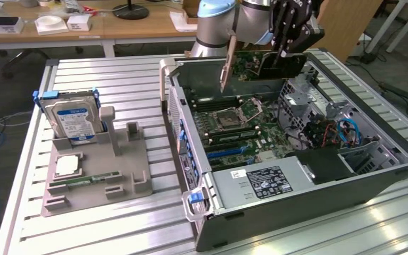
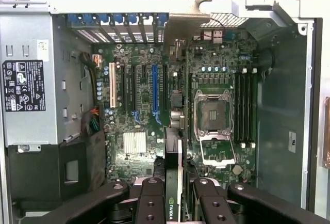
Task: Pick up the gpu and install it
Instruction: 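Insert the gpu into the slot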
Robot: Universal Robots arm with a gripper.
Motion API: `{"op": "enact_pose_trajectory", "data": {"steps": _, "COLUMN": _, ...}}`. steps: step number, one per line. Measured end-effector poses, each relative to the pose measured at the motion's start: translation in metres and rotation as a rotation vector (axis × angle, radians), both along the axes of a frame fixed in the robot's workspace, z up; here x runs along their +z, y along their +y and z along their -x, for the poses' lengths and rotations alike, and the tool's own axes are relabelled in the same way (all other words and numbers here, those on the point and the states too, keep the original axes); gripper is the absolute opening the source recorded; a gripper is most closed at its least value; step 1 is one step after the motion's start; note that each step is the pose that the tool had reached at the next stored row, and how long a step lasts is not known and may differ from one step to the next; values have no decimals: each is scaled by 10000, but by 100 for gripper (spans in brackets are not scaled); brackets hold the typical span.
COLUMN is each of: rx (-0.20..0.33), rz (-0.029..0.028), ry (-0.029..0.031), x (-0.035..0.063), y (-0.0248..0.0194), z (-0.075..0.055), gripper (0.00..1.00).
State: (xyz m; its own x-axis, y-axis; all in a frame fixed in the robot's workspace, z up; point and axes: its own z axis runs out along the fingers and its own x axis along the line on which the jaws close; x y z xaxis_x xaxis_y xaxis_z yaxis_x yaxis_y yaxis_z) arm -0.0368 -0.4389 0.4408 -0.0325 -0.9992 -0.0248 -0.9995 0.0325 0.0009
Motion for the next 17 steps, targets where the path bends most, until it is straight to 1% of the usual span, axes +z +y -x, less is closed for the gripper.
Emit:
{"op": "enact_pose_trajectory", "data": {"steps": 4, "rx": 25, "rz": 0, "ry": 0, "x": -31, "y": 0, "z": 0, "gripper": 26}}
{"op": "enact_pose_trajectory", "data": {"steps": 17, "rx": 231, "rz": -2, "ry": -1, "x": -71, "y": -1, "z": 2, "gripper": 26}}
